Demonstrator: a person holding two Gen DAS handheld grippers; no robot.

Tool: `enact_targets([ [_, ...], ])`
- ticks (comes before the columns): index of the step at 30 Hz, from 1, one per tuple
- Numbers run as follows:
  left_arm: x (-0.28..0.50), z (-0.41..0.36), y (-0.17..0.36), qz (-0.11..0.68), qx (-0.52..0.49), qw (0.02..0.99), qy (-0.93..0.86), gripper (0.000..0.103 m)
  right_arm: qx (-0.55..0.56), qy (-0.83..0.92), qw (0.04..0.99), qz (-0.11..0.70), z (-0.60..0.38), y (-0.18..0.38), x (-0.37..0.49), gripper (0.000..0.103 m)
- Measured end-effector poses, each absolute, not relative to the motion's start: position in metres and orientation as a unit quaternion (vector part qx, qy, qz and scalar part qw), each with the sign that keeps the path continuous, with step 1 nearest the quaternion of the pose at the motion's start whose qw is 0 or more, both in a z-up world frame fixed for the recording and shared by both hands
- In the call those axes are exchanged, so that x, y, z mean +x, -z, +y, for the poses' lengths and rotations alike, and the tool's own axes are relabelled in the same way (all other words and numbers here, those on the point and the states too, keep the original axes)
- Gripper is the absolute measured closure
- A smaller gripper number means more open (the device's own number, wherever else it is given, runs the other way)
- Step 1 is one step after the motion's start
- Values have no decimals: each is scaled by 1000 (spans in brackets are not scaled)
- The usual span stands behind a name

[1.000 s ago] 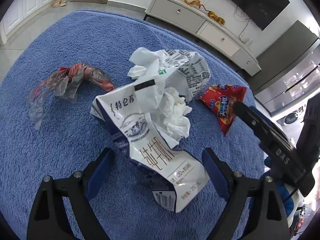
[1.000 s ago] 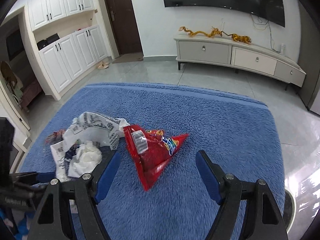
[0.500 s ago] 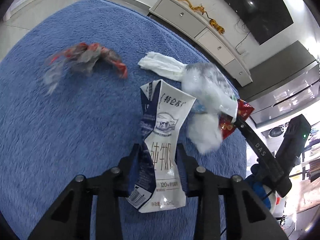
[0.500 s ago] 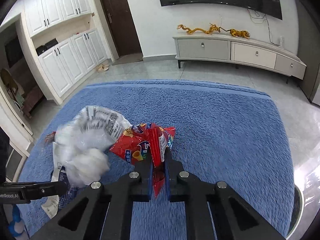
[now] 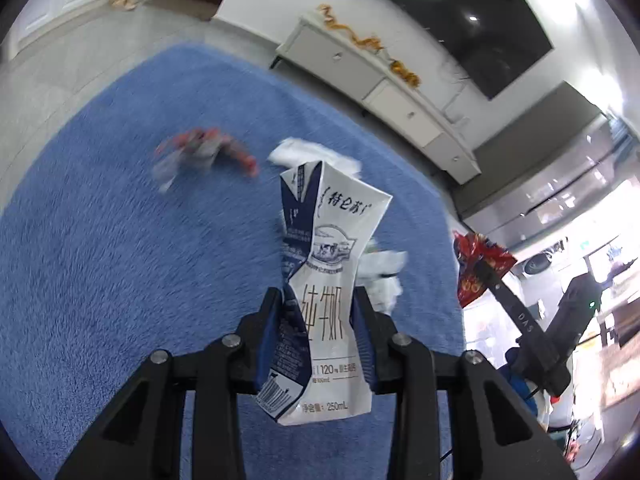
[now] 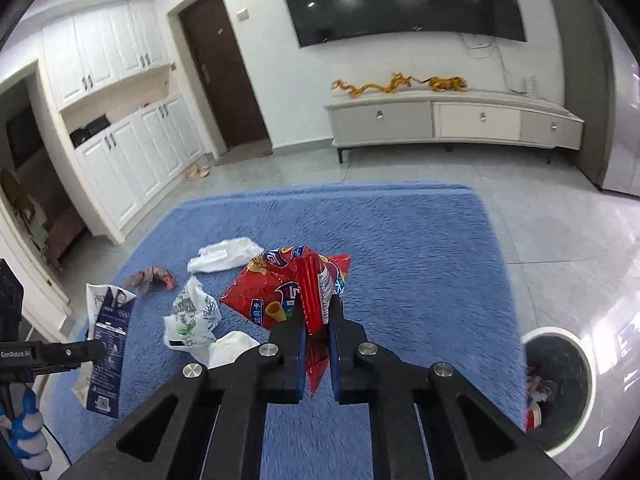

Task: Collect trash
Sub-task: 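Carry the milk carton and red chip bag over the bin, then open both tools over the bin to drop the carton and chip bag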

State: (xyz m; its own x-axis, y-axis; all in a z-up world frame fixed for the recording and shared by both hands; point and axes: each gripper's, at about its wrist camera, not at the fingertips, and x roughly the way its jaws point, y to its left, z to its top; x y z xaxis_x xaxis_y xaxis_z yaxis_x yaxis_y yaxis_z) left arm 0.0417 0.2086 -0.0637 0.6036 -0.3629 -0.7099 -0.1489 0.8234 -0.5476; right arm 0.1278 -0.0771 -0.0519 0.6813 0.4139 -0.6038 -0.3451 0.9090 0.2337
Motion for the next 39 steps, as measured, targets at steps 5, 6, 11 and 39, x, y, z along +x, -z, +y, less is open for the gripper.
enact_targets([
  [5, 56, 178, 31, 425, -269, 857, 107, 70, 80, -173, 930, 316, -111, 33, 109, 94],
  [6, 60, 168, 26, 424, -264, 859, 115, 70, 85, -162, 933, 311, -120, 30, 105, 94],
  [11, 86, 114, 5, 423, -238, 860, 160, 70, 117, -108, 941, 298, -165, 25, 101, 94],
  [39, 255, -256, 117, 557, -71, 761, 326, 67, 312, 143, 849, 402, -388, 166, 142, 91],
])
